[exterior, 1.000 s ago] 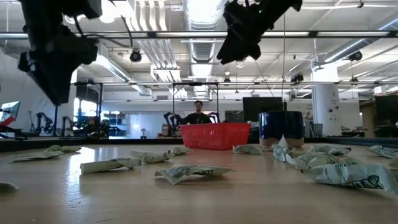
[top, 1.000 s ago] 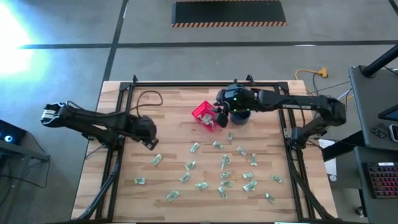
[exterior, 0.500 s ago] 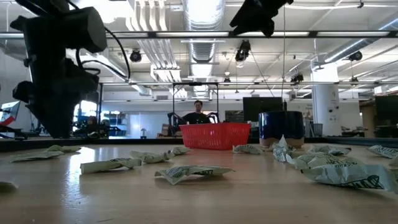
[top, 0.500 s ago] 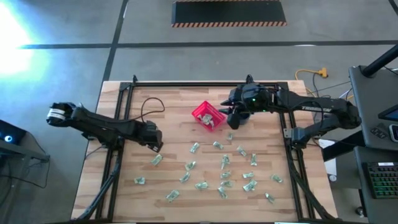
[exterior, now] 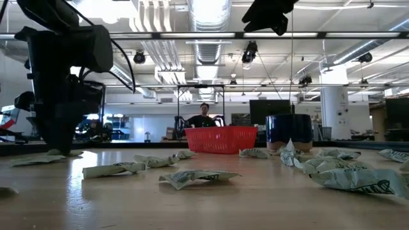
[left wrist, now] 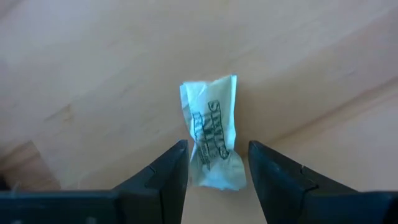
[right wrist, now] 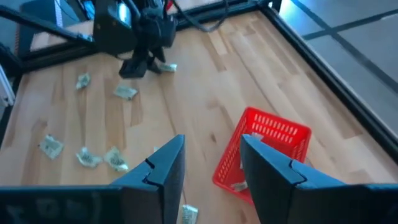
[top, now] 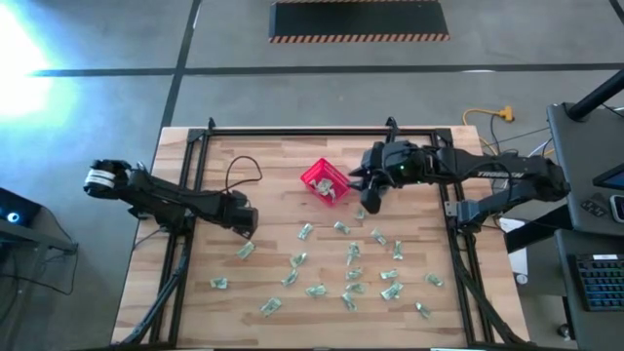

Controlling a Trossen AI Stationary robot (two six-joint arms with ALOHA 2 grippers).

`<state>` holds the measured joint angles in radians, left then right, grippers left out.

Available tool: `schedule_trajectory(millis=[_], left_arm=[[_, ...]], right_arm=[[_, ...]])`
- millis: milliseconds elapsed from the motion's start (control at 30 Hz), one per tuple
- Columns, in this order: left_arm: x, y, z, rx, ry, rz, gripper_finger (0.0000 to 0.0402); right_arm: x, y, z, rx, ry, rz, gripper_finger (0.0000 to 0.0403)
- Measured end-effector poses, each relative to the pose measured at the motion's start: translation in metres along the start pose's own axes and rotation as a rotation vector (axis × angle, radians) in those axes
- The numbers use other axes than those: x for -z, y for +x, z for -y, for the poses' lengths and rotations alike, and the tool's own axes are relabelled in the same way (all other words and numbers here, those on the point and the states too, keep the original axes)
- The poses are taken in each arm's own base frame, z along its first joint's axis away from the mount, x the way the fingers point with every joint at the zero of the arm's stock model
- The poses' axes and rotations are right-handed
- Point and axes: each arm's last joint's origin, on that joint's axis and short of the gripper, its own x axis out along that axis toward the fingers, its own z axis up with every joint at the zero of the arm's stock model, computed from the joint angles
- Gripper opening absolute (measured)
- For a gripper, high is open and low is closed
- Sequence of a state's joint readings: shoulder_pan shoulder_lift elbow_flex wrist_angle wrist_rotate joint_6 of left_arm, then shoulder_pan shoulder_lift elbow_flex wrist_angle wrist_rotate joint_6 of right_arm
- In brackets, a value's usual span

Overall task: Pick and place Stevia / Truvia into bins
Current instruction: Put the stevia packet into the red basket

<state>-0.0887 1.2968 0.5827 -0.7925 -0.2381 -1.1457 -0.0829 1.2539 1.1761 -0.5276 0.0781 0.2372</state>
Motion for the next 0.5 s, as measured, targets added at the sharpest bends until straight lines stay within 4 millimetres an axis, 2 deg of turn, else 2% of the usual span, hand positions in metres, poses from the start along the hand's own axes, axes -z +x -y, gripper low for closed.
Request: schedule_trajectory(millis=[167,500], left_arm=[[0.0,0.002,-0.003,-0.023,0.001,0.029,0.0151],[0.005,0.02,-0.009,-0.017,-0.015,0.029,0.015]], right_arm=[[0.005,0.004,-0.001,-0.001,0.036,-0.022,0.0146],[0.008,0.005,-0.005,-0.013,0.05,-0.031,0.0144]])
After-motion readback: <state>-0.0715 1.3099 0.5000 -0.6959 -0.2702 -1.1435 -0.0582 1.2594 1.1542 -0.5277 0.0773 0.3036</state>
